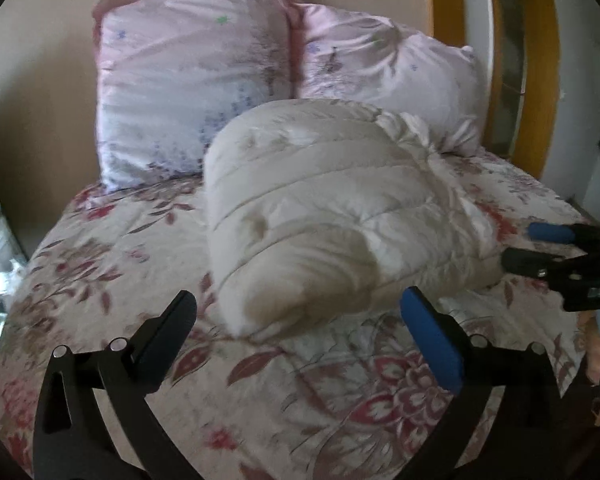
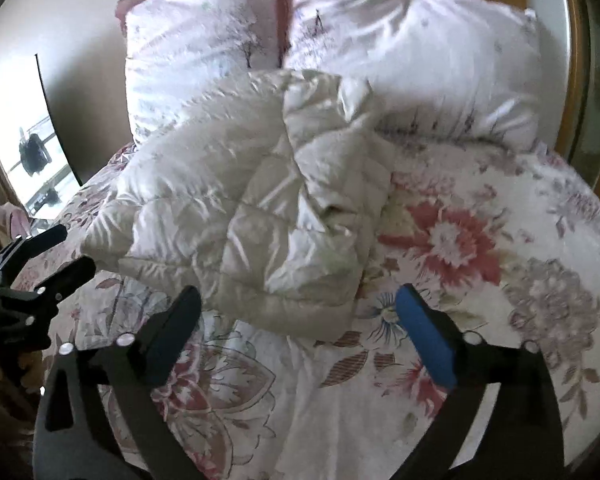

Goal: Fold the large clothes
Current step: 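Open both grippers and pull them back from the rolled comforter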

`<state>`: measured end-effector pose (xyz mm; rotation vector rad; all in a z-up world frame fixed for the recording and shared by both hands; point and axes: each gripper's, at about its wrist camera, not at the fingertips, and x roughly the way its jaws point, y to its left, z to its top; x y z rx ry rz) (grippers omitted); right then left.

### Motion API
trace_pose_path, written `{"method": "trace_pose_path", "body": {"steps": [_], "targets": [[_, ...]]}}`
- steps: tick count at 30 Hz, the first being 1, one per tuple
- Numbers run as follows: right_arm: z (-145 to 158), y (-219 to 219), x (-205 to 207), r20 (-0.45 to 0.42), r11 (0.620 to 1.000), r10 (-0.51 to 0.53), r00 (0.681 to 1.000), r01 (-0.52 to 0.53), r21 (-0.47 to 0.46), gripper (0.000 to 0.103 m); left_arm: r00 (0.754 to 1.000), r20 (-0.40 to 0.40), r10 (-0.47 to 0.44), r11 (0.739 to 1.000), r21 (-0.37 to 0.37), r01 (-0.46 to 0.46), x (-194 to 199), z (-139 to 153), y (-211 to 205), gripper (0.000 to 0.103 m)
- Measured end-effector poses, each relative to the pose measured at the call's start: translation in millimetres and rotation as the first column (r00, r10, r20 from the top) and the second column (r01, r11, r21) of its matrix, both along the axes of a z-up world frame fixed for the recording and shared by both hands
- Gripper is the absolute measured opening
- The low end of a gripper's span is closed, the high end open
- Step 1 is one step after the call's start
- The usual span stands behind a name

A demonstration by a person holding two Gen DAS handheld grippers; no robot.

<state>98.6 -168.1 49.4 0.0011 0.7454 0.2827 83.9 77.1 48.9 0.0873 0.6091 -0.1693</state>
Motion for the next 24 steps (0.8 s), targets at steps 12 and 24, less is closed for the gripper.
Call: {"method": "trace_pose_path", "body": {"steps": [12,24], "targets": [[-18.8,0.1,-7.3,-0.086,0.998,-0.061,0.994,0.059,-0.023,0.101,0.992,-0.103,0.067,0.998,0.003,-0.067,-14.4,-16.7,2.1,0.102],[-30.2,15.0,-15.5,-0.111,0.994,-0.061,0.992,0.050,-0.102,0.101,0.974,-0.174,0.146,0.989,0.053,-0.139,-16.6,-34.7,-1.0,0.102]]}}
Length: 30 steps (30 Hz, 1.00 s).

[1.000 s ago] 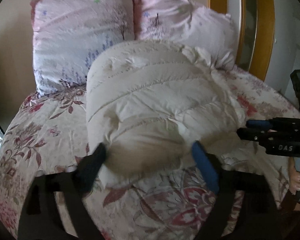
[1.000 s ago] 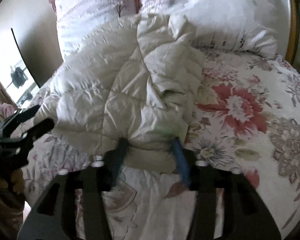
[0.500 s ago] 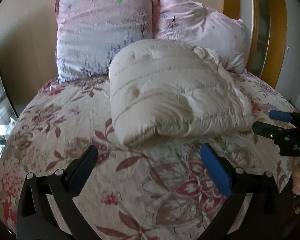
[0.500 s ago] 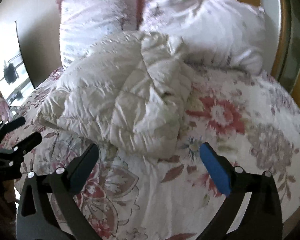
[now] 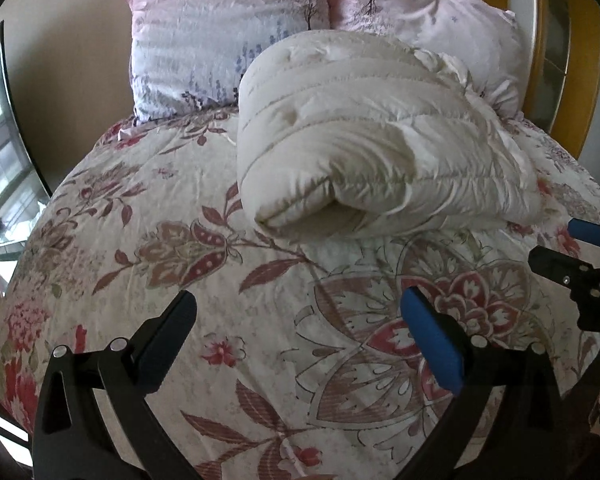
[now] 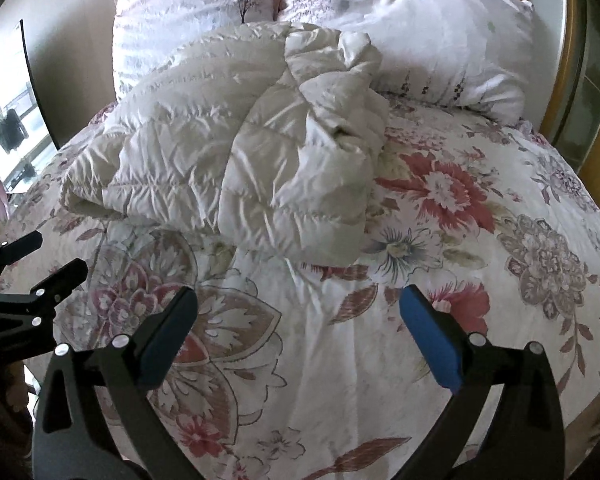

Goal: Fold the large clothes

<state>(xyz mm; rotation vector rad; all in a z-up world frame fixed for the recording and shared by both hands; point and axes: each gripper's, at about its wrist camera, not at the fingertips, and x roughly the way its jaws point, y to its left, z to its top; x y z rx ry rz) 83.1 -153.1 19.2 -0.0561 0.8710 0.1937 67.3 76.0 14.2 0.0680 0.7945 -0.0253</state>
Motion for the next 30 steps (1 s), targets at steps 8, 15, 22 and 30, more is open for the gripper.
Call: {"method": "trace_pose_path", "body": {"steps": [8,15,22,30], "targets": [[-9.6,1.7,2.6,-0.034,1.000,-0.010,0.999,0.009,-0.018,0.101,1.000,-0.013,0.006,1.000,-0.011,-0.006,2.3,-4.1,-2.0,0.102],[-14.1,0.8,4.7,-0.045,1.000,-0.013,0.999,0.012,-0.025,0.101,1.000,-0.024,0.002,1.000,-0.013,-0.002,5.4,-6.6,-5.9,0.102],[-17.6,-2.4,8.1,-0.052,0.999,-0.016,0.999,0.015,-0.029,0.101,0.999,-0.037,0.014,1.000,-0.012,-0.015,7.5,-9.5,-4.8,0.102],[-17.9,-2.4,8.4,-0.052,0.999,-0.017,0.999,0.016,-0.029,0.101,0.999,-0.045,0.022,1.000,-0.013,-0.023,9.3,-11.4,-2.3,0.102]]}}
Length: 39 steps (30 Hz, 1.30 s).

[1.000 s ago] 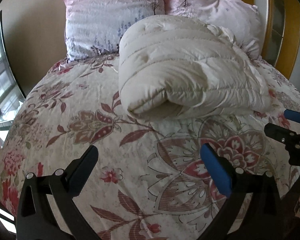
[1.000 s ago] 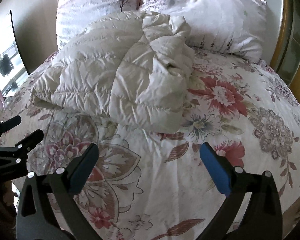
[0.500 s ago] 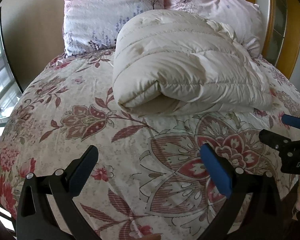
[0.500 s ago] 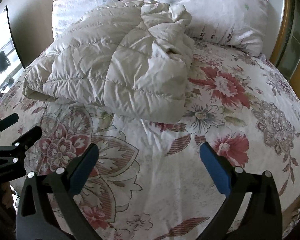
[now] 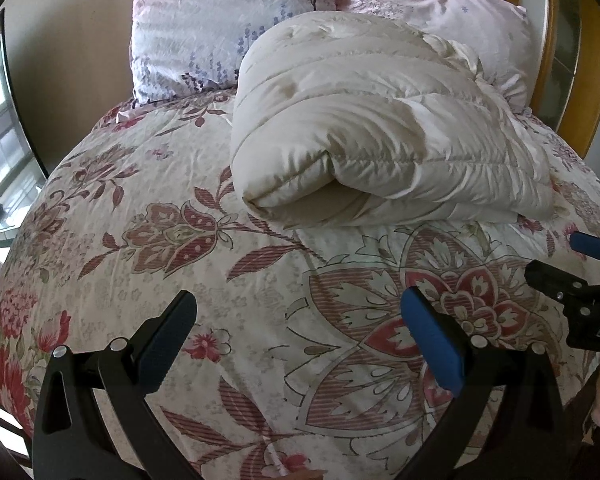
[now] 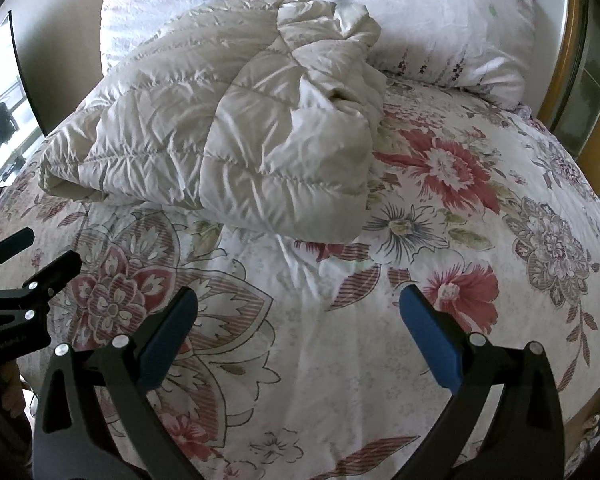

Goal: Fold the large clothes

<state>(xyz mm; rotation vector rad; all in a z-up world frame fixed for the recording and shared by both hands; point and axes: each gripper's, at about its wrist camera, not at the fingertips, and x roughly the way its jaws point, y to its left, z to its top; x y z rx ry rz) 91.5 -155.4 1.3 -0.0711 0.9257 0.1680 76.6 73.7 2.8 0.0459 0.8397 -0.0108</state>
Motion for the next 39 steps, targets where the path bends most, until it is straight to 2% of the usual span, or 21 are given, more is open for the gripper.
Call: {"method": "trace_pose_path", "body": {"steps": [39], "targets": [[-3.8,2.9,1.6,-0.006,1.000,0.003,1.000,-0.003,0.004,0.101,1.000,-0.007,0.007,1.000,-0.001,-0.007,3.5,-5.1,3.2,0.102]]}}
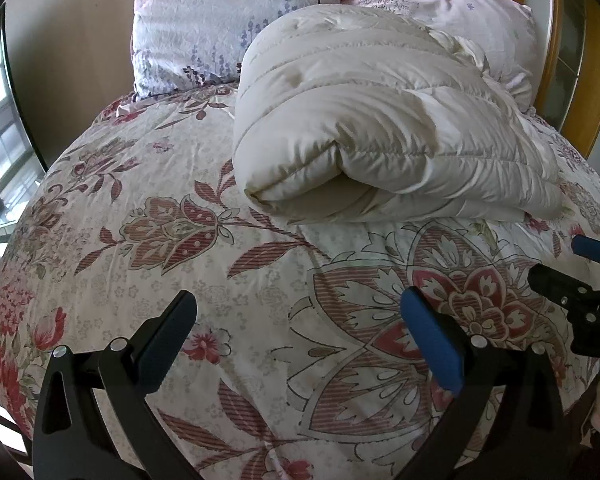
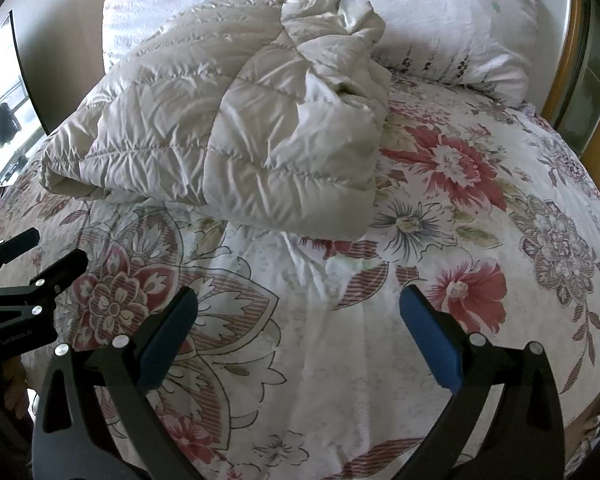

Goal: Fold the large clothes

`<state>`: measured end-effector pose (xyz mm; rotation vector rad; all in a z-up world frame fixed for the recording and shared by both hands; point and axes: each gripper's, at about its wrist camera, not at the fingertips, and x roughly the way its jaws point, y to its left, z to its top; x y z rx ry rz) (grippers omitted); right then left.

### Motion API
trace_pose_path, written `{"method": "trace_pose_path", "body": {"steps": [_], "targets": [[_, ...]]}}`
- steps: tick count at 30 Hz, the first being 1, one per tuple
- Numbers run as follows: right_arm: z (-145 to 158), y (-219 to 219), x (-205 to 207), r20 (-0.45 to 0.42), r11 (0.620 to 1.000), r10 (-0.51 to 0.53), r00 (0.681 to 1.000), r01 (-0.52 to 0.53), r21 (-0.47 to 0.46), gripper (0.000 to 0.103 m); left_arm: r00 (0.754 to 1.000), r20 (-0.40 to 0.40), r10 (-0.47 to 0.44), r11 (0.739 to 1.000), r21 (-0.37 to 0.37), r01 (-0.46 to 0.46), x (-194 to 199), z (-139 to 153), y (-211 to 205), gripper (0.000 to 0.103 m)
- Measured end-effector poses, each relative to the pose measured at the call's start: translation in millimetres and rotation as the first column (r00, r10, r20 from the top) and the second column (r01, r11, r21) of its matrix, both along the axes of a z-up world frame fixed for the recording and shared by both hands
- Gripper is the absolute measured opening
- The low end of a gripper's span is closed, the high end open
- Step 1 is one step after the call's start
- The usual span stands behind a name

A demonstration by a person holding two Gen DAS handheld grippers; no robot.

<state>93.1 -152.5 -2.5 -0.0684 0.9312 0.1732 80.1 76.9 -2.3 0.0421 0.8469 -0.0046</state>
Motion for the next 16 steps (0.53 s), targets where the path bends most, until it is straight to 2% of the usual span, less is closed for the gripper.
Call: {"method": "trace_pose_path", "body": {"steps": [16], "targets": [[-1.4,0.7,-0.7,-0.008,1.000,0.000,1.000,0.000,0.000,0.101,1.000,-0.006,-0.003,1.000,0.000,0.003,-0.8,-0.9,-2.3,0.102]]}}
